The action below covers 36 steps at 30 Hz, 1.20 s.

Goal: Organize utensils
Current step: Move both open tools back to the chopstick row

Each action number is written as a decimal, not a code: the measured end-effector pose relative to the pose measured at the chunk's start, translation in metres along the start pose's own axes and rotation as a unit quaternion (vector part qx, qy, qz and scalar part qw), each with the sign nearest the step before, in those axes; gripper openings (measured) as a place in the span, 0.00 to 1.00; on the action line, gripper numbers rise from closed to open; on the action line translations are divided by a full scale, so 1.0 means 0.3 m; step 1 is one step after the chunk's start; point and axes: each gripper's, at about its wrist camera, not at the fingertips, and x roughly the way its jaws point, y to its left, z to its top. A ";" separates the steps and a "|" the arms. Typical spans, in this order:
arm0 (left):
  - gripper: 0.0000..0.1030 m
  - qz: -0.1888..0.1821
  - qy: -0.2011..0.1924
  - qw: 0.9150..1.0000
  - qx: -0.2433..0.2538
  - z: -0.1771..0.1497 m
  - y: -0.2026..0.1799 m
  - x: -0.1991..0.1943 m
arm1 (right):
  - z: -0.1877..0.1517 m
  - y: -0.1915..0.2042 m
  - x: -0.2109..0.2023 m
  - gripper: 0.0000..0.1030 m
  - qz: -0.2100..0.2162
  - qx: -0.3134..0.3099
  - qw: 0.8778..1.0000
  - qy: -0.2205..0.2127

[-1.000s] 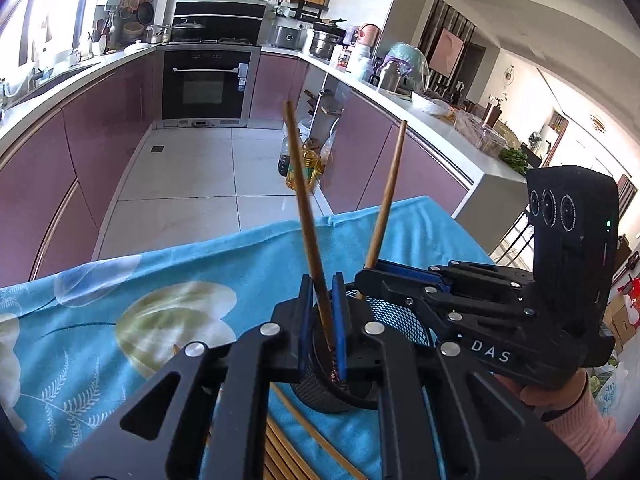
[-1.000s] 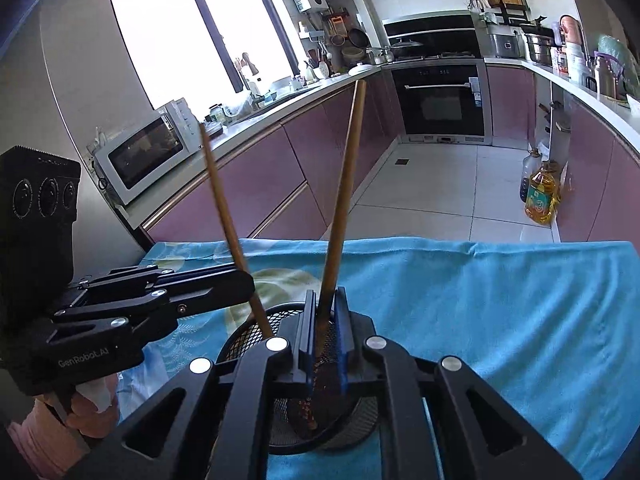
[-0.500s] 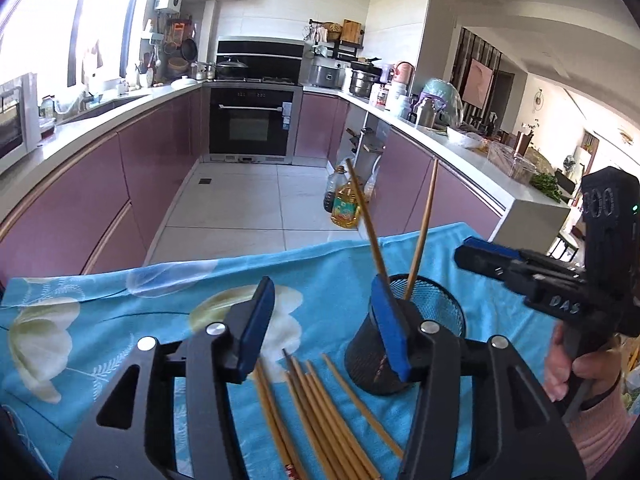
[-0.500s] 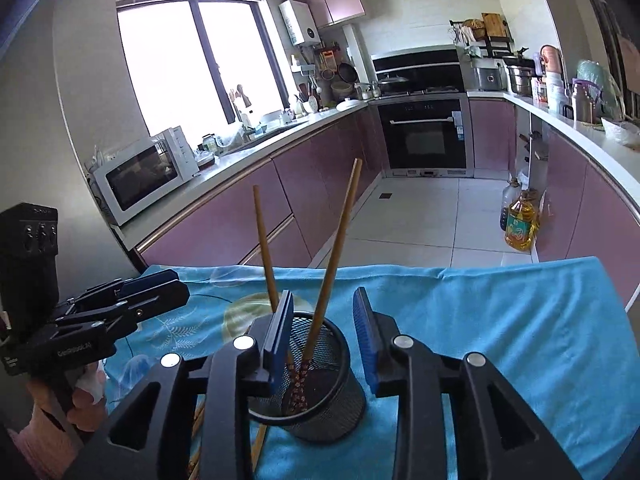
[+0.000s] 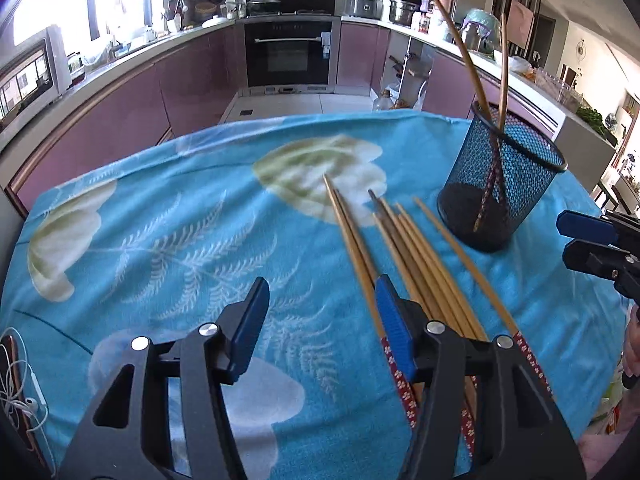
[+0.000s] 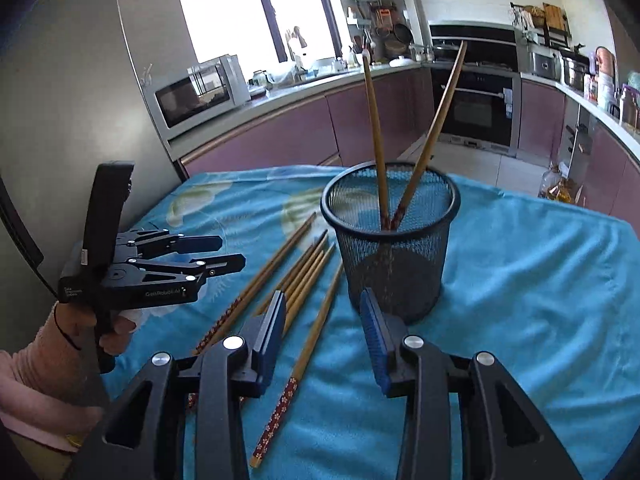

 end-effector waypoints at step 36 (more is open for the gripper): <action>0.38 -0.007 0.033 0.999 0.011 0.088 -0.045 0.118 | -0.027 0.076 0.223 0.26 -0.055 -0.012 0.996 0.062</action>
